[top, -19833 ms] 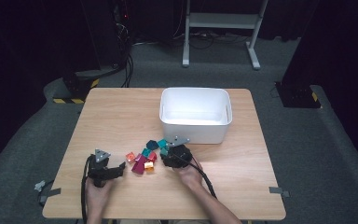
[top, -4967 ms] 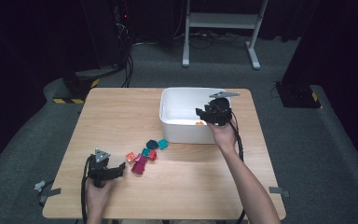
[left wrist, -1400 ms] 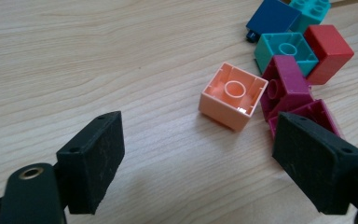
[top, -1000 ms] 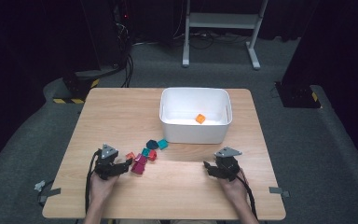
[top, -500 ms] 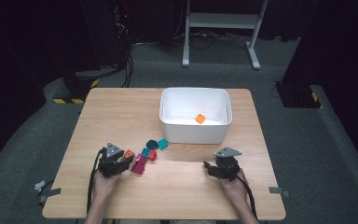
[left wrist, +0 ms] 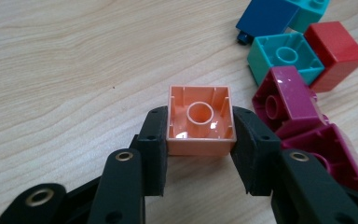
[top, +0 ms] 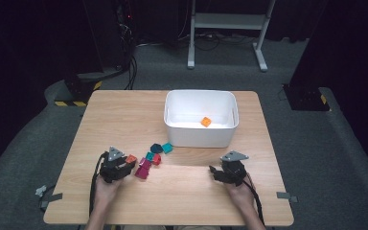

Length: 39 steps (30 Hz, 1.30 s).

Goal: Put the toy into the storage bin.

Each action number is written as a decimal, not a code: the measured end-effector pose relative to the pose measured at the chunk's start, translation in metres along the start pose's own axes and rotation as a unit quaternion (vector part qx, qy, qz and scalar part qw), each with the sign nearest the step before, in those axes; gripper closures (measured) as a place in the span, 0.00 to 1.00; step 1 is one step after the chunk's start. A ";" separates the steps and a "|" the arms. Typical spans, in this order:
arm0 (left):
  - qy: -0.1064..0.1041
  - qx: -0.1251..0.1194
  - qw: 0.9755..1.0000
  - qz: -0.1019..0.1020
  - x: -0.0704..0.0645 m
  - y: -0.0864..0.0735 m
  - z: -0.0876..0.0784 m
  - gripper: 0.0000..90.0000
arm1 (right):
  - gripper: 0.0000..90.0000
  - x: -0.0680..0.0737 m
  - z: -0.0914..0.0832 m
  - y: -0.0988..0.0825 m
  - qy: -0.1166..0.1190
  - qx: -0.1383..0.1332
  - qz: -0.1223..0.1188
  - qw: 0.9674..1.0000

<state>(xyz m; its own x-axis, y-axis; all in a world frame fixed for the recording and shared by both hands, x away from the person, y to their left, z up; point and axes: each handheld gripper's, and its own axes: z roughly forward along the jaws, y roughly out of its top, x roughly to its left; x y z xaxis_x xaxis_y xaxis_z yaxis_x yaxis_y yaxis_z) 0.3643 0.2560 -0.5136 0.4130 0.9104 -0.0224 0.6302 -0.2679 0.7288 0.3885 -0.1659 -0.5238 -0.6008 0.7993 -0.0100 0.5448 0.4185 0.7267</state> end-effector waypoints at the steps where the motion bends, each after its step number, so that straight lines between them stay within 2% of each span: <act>1: -0.001 -0.001 1.000 -0.002 0.000 0.001 -0.002 0.65 | 0.41 0.000 0.000 0.000 0.000 0.000 0.000 1.000; 5: -0.011 -0.007 1.000 -0.009 -0.001 0.004 -0.010 0.65 | 0.40 0.000 0.000 0.000 0.000 0.000 -0.001 1.000; 7: -0.007 -0.006 1.000 -0.005 -0.003 0.006 -0.014 0.65 | 0.40 0.000 0.000 0.000 0.001 0.000 0.001 1.000; 9: -0.013 -0.002 1.000 -0.004 -0.003 0.008 -0.017 0.65 | 0.40 0.000 0.001 0.001 0.000 0.000 0.000 1.000; 13: -0.021 0.001 1.000 -0.011 -0.006 0.015 -0.023 0.65 | 0.39 0.000 0.001 0.001 -0.001 0.001 0.001 1.000; 23: -0.047 -0.008 0.999 -0.022 -0.008 0.031 -0.031 0.65 | 0.39 0.000 0.001 0.001 0.000 0.001 0.001 1.000; 25: -0.059 -0.006 0.998 -0.020 -0.008 0.037 -0.034 0.65 | 0.39 0.001 0.001 0.000 0.000 0.001 0.002 1.000; 28: -0.063 -0.005 0.998 -0.015 -0.008 0.044 -0.038 0.65 | 0.38 0.000 0.001 0.000 -0.001 0.000 0.001 1.000; 31: -0.065 -0.009 0.998 -0.011 -0.008 0.052 -0.043 0.65 | 0.38 0.000 0.001 0.000 -0.001 0.001 0.001 1.000; 37: -0.086 -0.021 0.996 -0.003 -0.011 0.076 -0.051 0.65 | 0.38 0.000 0.000 0.000 -0.001 0.001 0.001 1.000; 39: -0.090 -0.024 0.996 -0.002 -0.012 0.080 -0.051 0.65 | 0.38 0.000 0.001 0.000 -0.001 0.000 0.000 1.000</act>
<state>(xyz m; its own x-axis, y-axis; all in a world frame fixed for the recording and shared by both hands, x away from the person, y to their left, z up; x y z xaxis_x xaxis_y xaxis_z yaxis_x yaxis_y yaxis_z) 0.3758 0.2400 -0.4203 0.5252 0.8387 -0.1443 0.6008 -0.2454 0.7608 0.3887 -0.1654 -0.5240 -0.5997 0.8001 -0.0117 0.5451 0.4192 0.7260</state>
